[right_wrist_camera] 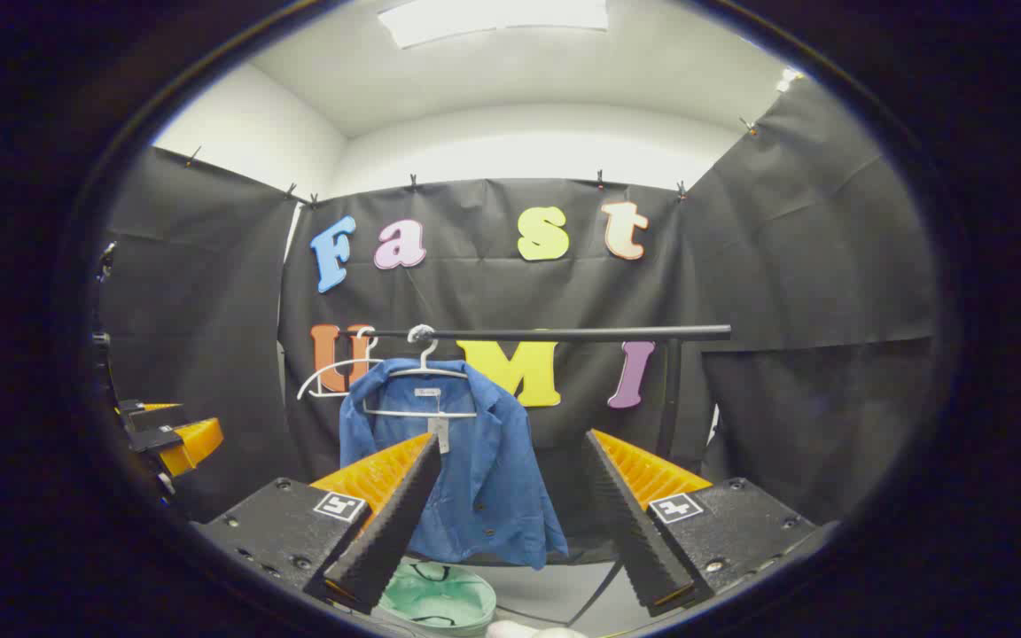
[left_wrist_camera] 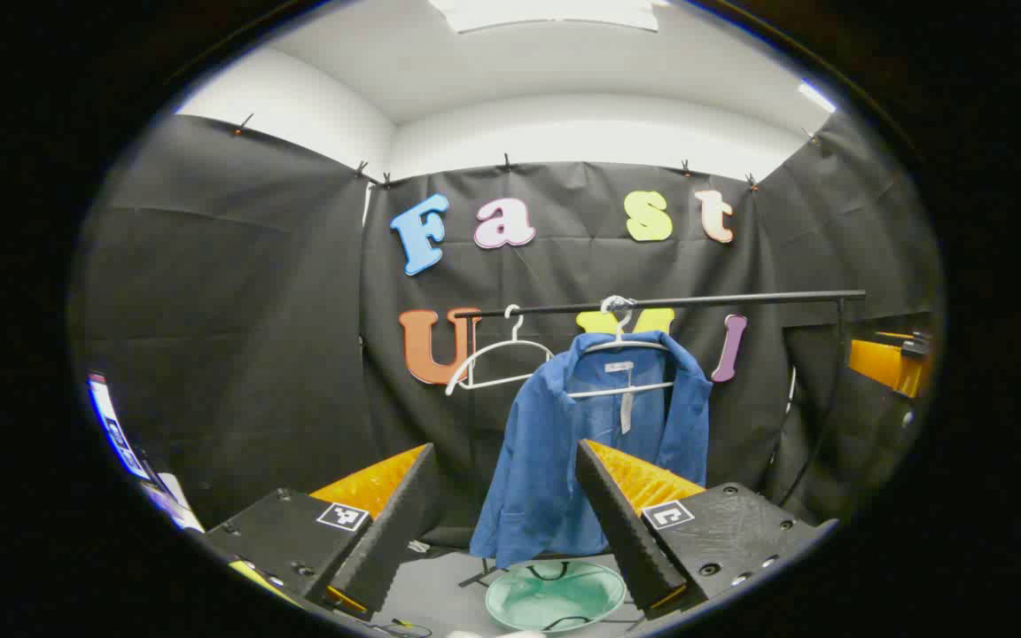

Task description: Grasp the clothes on the hanger with both hands and then place them into the laundry hamper below.

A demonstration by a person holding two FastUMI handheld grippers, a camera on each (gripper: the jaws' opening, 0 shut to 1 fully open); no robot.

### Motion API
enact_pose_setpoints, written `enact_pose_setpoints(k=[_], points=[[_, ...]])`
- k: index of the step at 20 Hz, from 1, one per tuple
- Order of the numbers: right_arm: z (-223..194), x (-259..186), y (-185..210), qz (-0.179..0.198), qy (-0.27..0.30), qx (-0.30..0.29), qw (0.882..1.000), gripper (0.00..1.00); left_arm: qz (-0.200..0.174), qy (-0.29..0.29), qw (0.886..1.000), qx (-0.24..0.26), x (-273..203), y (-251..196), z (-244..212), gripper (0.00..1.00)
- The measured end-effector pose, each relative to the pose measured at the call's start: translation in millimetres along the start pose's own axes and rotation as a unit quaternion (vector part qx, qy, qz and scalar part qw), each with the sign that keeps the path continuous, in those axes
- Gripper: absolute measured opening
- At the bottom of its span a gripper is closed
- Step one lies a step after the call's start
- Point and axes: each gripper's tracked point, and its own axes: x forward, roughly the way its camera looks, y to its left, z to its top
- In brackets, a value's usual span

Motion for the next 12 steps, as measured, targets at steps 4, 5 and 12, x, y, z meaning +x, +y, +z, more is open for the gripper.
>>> enact_pose_setpoints(k=[4, 5, 12], points=[[-4.7, 2.5, 12.2, -0.005, 0.008, -0.003, 1.0, 1.0, -0.004, -0.015, 1.0, 0.007, -0.7, 9.4, 10.0, 1.0], [-6.0, 1.5, 13.6, -0.007, 0.007, -0.005, 1.0, 1.0, -0.007, -0.016, 1.0, 0.007, 0.8, 9.8, 10.8, 1.0], [-3.6, -2.1, 16.7, -0.022, 0.006, -0.027, 0.999, 1.0, -0.005, -0.028, 1.0, 0.008, 3.2, 19.5, 20.3, 1.0]])
